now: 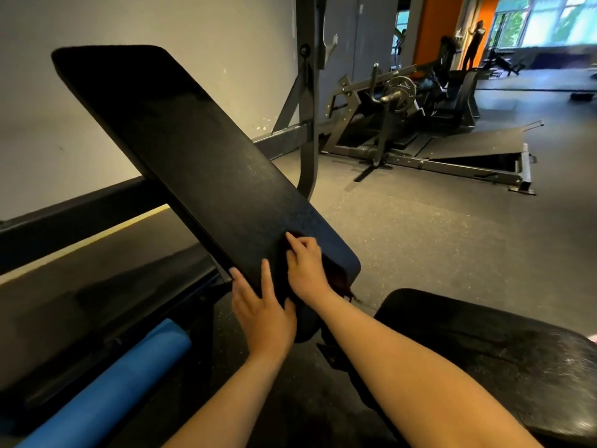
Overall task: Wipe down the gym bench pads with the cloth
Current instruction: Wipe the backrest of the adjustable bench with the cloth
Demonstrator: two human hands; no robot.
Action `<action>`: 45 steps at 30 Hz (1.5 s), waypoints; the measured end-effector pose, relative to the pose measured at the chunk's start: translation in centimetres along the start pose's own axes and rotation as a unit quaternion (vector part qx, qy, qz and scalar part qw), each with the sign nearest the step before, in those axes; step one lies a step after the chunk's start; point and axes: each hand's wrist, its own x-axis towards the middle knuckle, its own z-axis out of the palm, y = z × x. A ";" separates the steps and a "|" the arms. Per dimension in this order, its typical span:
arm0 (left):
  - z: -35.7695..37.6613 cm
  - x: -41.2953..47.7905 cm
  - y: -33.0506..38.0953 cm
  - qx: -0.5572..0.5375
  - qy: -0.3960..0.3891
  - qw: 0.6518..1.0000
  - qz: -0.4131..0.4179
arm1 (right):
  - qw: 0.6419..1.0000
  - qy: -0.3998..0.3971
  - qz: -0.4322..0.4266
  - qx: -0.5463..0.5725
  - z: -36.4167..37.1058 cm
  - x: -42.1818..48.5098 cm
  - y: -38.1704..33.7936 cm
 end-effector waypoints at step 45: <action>-0.2 3.9 -1.3 0.171 -0.054 0.980 0.089 | 0.993 -0.043 -0.112 -0.011 2.4 2.8 0.6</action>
